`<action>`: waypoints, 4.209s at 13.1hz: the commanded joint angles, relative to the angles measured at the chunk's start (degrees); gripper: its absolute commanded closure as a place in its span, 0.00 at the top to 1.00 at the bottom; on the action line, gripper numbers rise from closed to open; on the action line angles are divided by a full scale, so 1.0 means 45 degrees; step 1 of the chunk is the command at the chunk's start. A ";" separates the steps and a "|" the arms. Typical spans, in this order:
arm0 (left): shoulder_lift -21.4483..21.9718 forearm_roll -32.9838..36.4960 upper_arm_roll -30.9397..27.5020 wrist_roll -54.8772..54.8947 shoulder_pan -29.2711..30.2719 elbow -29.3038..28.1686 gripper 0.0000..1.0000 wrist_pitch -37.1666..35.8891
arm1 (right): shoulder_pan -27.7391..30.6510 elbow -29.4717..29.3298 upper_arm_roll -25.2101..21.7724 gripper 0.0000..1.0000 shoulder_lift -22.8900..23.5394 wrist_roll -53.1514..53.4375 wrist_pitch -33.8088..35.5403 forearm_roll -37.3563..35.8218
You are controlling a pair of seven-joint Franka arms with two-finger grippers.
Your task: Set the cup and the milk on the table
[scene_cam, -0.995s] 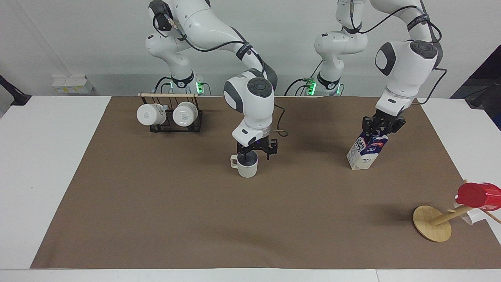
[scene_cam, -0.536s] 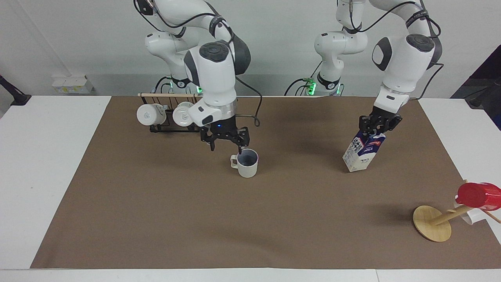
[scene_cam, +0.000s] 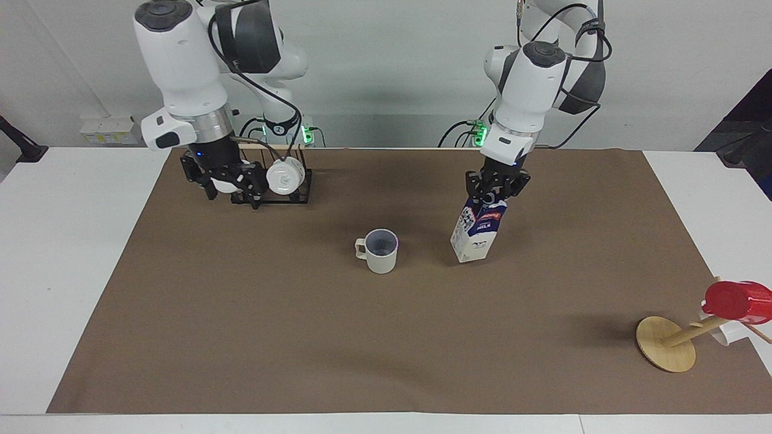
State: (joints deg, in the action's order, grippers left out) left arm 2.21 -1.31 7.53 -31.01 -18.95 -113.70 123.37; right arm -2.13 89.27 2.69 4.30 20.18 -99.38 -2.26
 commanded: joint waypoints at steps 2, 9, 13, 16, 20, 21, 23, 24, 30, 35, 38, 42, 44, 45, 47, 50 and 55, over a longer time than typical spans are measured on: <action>-0.1851 0.0330 -0.0208 -0.1131 -0.0981 0.1941 0.50 -0.0207 | 0.1136 0.0261 0.0164 1.00 -0.0623 -0.1552 0.0949 0.0308; -0.2795 0.0839 -0.0228 -0.2229 -0.2077 0.2982 0.50 -0.0753 | 0.1294 0.0183 0.0144 1.00 -0.1190 -0.2063 0.2455 0.0327; -0.2795 0.1462 -0.0208 -0.2229 -0.2097 0.2963 0.50 -0.1126 | 0.1313 -0.0149 0.0164 1.00 -0.1073 -0.2063 0.2729 0.0308; -0.2834 0.1483 -0.0208 -0.2229 -0.2097 0.2943 0.51 -0.1106 | 0.1352 -0.0364 0.0164 1.00 -0.0994 -0.2063 0.2787 0.0211; -0.2853 0.1464 -0.0208 -0.2209 -0.2097 0.2923 1.00 -0.1087 | 0.1294 -0.0364 0.0222 1.00 -0.0936 -0.2063 0.2827 0.0113; -0.2834 0.1464 -0.0208 -0.2171 -0.2097 0.2943 1.00 -0.1106 | 0.1274 -0.0364 0.0222 1.00 -0.0936 -0.2082 0.2788 0.0113; -0.2814 0.1367 -0.0208 -0.2073 -0.2000 0.2962 1.00 -0.1087 | 0.1216 -0.0286 0.0242 1.00 -0.0994 -0.2509 0.2670 0.0113; -0.2640 0.1327 -0.0208 -0.1995 -0.1941 0.2943 1.00 -0.1222 | 0.1216 -0.0267 0.0242 1.00 -0.0994 -0.2667 0.2651 0.0113; -0.0941 0.0763 -0.0306 0.1162 -0.0402 0.2884 1.00 -0.3953 | 0.1255 -0.0227 0.0222 1.00 -0.1014 -0.2532 0.2612 0.0288; -0.0141 0.0468 -0.0384 0.4659 0.1883 0.2884 1.00 -0.6063 | 0.1235 -0.0247 0.0222 1.00 -0.1014 -0.2571 0.2612 0.0308; 0.0504 -0.0254 -0.0403 0.6340 0.3465 0.2904 1.00 -0.6807 | 0.1255 -0.0247 0.0222 1.00 -0.1014 -0.2571 0.2612 0.0308; 0.0721 -0.0275 -0.0384 0.6874 0.3938 0.2962 1.00 -0.7219 | 0.1255 -0.0247 0.0222 1.00 -0.1014 -0.2571 0.2612 0.0308; 0.0721 -0.0255 -0.0364 0.6853 0.3860 0.2982 1.00 -0.7239 | 0.1255 -0.0247 0.0222 1.00 -0.1014 -0.2571 0.2612 0.0308; 0.0740 -0.0255 -0.0364 0.6872 0.3918 0.2982 1.00 -0.7258 | 0.1235 -0.0247 0.0222 1.00 -0.1014 -0.2571 0.2612 0.0308; 0.0721 -0.0255 -0.0384 0.6873 0.3958 0.3002 1.00 -0.7142 | 0.1255 -0.0247 0.0222 1.00 -0.1014 -0.2571 0.2631 0.0308; 0.0721 -0.0236 -0.0384 0.6872 0.3997 0.3021 1.00 -0.7044 | 0.1255 -0.0247 0.0222 1.00 -0.0995 -0.2590 0.2592 0.0308; 0.0721 -0.0236 -0.0384 0.6872 0.3977 0.3002 1.00 -0.7082 | 0.1216 -0.0305 0.0222 1.00 -0.0955 -0.2532 0.2494 0.0288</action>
